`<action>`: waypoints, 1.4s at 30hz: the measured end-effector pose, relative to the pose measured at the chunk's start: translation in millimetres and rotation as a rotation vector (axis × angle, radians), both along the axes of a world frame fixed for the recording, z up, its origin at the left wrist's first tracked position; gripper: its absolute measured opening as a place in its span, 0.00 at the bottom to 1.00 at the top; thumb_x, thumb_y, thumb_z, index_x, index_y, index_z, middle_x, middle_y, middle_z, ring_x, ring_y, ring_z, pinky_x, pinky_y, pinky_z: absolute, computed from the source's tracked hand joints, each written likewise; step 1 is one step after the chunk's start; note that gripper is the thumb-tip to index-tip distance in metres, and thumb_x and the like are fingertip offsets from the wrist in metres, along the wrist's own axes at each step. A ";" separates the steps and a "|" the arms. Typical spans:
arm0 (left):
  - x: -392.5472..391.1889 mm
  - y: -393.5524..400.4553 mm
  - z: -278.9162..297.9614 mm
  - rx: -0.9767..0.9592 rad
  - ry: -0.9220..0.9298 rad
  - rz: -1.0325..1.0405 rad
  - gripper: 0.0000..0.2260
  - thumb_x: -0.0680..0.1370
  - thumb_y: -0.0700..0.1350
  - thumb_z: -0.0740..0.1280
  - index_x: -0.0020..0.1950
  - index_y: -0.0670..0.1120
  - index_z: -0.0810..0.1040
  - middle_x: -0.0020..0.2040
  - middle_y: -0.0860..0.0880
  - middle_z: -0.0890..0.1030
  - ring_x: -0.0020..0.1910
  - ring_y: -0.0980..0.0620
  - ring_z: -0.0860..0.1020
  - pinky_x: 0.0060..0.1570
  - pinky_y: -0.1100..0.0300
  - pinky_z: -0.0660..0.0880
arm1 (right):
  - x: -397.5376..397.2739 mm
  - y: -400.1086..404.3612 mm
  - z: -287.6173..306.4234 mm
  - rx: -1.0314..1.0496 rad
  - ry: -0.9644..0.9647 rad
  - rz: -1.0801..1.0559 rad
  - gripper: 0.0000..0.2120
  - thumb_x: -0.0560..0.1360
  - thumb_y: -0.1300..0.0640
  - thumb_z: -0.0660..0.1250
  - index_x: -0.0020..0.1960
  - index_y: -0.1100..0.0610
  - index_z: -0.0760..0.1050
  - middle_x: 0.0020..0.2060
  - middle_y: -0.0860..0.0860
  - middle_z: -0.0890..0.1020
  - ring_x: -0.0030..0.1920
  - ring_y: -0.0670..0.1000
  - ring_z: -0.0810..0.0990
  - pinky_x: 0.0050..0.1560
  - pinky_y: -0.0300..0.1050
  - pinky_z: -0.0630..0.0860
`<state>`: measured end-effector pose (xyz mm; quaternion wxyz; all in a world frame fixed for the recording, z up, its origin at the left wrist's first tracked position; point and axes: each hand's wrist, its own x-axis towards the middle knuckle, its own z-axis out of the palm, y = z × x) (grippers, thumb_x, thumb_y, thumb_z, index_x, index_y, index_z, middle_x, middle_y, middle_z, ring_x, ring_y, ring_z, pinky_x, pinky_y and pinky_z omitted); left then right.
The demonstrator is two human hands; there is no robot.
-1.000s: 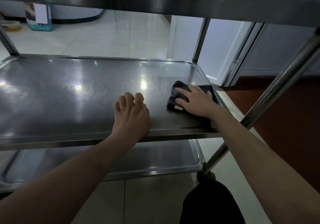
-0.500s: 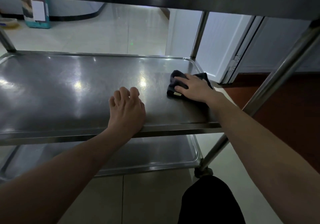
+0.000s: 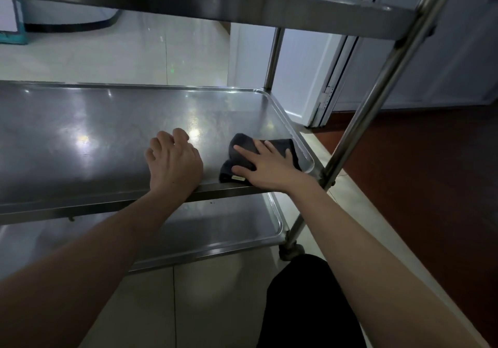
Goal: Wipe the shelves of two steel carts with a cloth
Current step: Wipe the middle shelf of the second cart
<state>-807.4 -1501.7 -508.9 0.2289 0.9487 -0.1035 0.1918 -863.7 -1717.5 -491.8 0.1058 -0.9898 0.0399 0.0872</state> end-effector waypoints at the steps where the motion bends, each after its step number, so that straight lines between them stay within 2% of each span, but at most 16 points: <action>1: -0.4 0.2 -0.3 0.008 0.004 -0.005 0.08 0.82 0.44 0.55 0.61 0.46 0.66 0.59 0.38 0.69 0.57 0.39 0.68 0.58 0.42 0.67 | 3.2 4.5 0.1 0.002 -0.003 0.004 0.34 0.79 0.25 0.51 0.82 0.30 0.49 0.85 0.47 0.44 0.84 0.54 0.40 0.78 0.73 0.37; 6: 1.1 -1.2 -1.2 0.071 -0.005 0.002 0.10 0.82 0.44 0.55 0.62 0.45 0.65 0.58 0.38 0.69 0.56 0.39 0.68 0.58 0.43 0.67 | 42.7 8.7 -0.5 -0.005 -0.039 0.024 0.33 0.79 0.24 0.51 0.82 0.30 0.51 0.86 0.47 0.46 0.85 0.54 0.42 0.78 0.73 0.37; 11: 0.5 -0.4 -1.1 0.044 -0.043 -0.001 0.09 0.81 0.42 0.56 0.61 0.44 0.66 0.57 0.39 0.69 0.56 0.39 0.68 0.57 0.43 0.66 | 67.1 -17.6 -2.1 0.010 -0.096 -0.028 0.30 0.80 0.27 0.50 0.80 0.30 0.56 0.85 0.49 0.53 0.84 0.56 0.49 0.77 0.76 0.39; 16: -1.4 -0.2 -0.8 -0.009 -0.106 -0.007 0.09 0.80 0.40 0.57 0.59 0.44 0.68 0.55 0.40 0.70 0.54 0.39 0.68 0.57 0.43 0.66 | 46.5 -47.2 -5.8 -0.032 -0.134 -0.123 0.26 0.83 0.34 0.50 0.81 0.32 0.57 0.84 0.53 0.56 0.83 0.58 0.54 0.78 0.73 0.43; 21: -1.8 0.9 3.7 -0.093 -0.068 -0.018 0.10 0.80 0.40 0.56 0.60 0.46 0.69 0.55 0.42 0.71 0.55 0.43 0.68 0.58 0.45 0.65 | 11.3 -39.1 -10.1 -0.041 -0.119 -0.109 0.26 0.83 0.34 0.50 0.81 0.32 0.57 0.84 0.49 0.57 0.83 0.57 0.53 0.79 0.71 0.47; 25: -2.8 1.2 8.8 -0.177 -0.048 -0.057 0.11 0.79 0.38 0.57 0.60 0.46 0.71 0.55 0.44 0.73 0.55 0.43 0.70 0.56 0.46 0.67 | -22.3 -14.9 -10.7 -0.018 -0.168 -0.085 0.24 0.81 0.32 0.47 0.77 0.29 0.61 0.81 0.47 0.64 0.81 0.56 0.59 0.77 0.71 0.54; 29: -7.2 10.5 18.4 -0.240 -0.056 -0.105 0.11 0.79 0.37 0.58 0.58 0.46 0.73 0.55 0.46 0.76 0.55 0.43 0.71 0.55 0.46 0.70 | -36.4 29.3 -11.2 -0.021 -0.286 -0.019 0.19 0.84 0.35 0.51 0.73 0.30 0.68 0.76 0.44 0.71 0.75 0.56 0.69 0.74 0.64 0.60; 33: -22.2 29.0 23.7 -0.169 -0.068 -0.138 0.11 0.81 0.37 0.58 0.60 0.47 0.73 0.56 0.47 0.77 0.56 0.45 0.73 0.56 0.48 0.71 | -42.5 52.6 -17.0 -0.023 -0.336 0.016 0.19 0.84 0.36 0.52 0.73 0.32 0.69 0.73 0.44 0.72 0.73 0.56 0.70 0.73 0.60 0.60; 38: -36.0 73.4 15.3 -0.056 -0.058 -0.121 0.10 0.82 0.39 0.58 0.60 0.48 0.74 0.57 0.45 0.77 0.56 0.45 0.73 0.56 0.48 0.72 | -55.3 30.0 -16.4 -0.012 -0.363 0.000 0.22 0.82 0.33 0.51 0.72 0.33 0.71 0.71 0.42 0.75 0.68 0.55 0.74 0.69 0.59 0.66; 42: -44.8 110.0 10.8 -0.013 -0.061 -0.078 0.09 0.81 0.39 0.59 0.59 0.47 0.74 0.56 0.45 0.77 0.54 0.45 0.73 0.54 0.49 0.71 | -66.3 13.4 -16.2 -0.064 -0.375 -0.086 0.18 0.84 0.36 0.56 0.72 0.34 0.72 0.73 0.45 0.74 0.71 0.56 0.72 0.71 0.58 0.61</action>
